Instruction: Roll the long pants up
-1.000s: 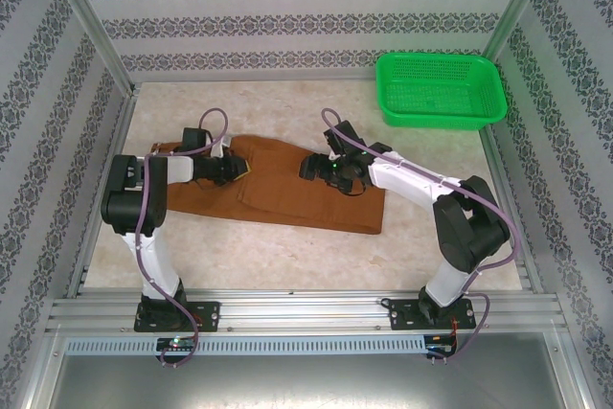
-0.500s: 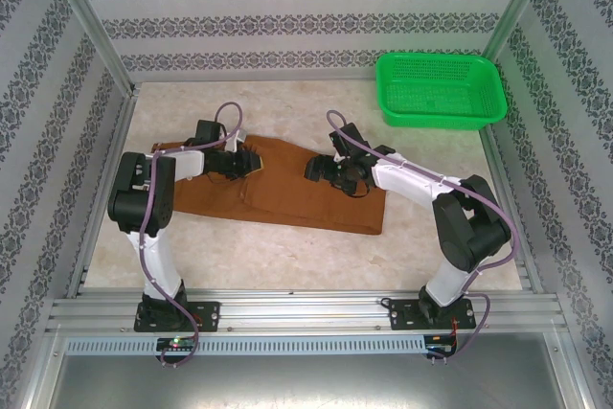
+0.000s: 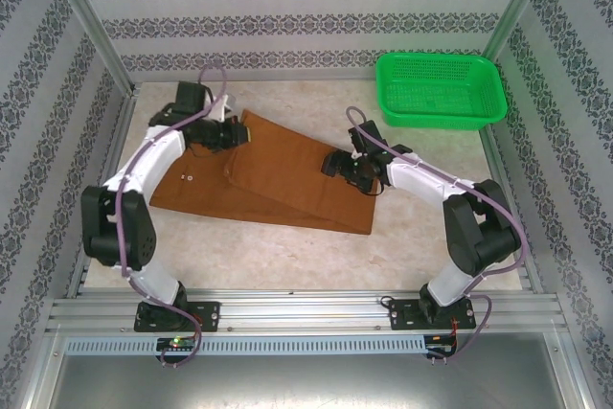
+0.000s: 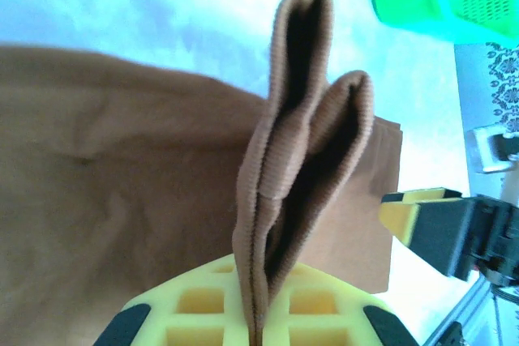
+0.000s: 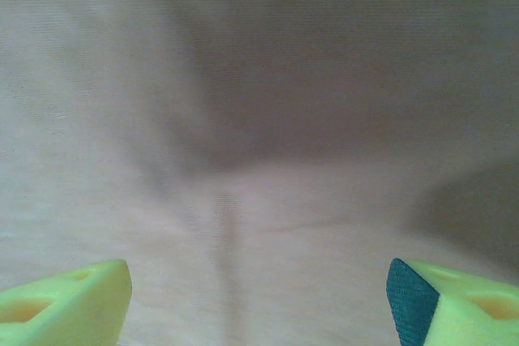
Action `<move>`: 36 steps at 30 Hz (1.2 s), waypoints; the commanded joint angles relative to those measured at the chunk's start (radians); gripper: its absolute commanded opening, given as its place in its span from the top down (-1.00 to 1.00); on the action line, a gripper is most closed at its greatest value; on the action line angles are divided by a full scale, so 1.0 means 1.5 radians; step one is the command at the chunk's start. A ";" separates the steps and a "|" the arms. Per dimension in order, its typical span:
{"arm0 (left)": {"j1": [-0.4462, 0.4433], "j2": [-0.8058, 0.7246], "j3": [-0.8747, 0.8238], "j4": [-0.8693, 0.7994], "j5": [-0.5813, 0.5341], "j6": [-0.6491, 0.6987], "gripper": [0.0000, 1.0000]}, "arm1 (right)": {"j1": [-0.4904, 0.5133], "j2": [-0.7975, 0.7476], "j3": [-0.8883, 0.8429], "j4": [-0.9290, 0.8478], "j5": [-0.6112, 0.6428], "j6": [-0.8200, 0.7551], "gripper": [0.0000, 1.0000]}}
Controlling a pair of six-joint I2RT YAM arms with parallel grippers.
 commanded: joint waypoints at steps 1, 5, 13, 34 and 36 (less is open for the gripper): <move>0.025 -0.021 0.042 -0.194 -0.099 0.049 1.00 | -0.012 -0.020 -0.009 -0.009 0.017 -0.023 -0.68; 0.076 -0.022 0.075 -0.271 -0.148 0.066 1.00 | -0.019 -0.003 0.001 -0.006 0.008 -0.031 -0.68; 0.196 0.023 0.113 -0.316 -0.183 0.099 1.00 | -0.020 0.050 0.018 0.013 -0.016 -0.024 -0.68; 0.287 0.172 0.223 -0.225 -0.375 0.043 0.20 | -0.012 0.087 0.010 0.061 -0.033 -0.011 -0.69; 0.285 0.195 0.245 -0.202 -0.370 0.037 0.17 | -0.011 0.085 0.002 0.068 -0.036 -0.010 -0.68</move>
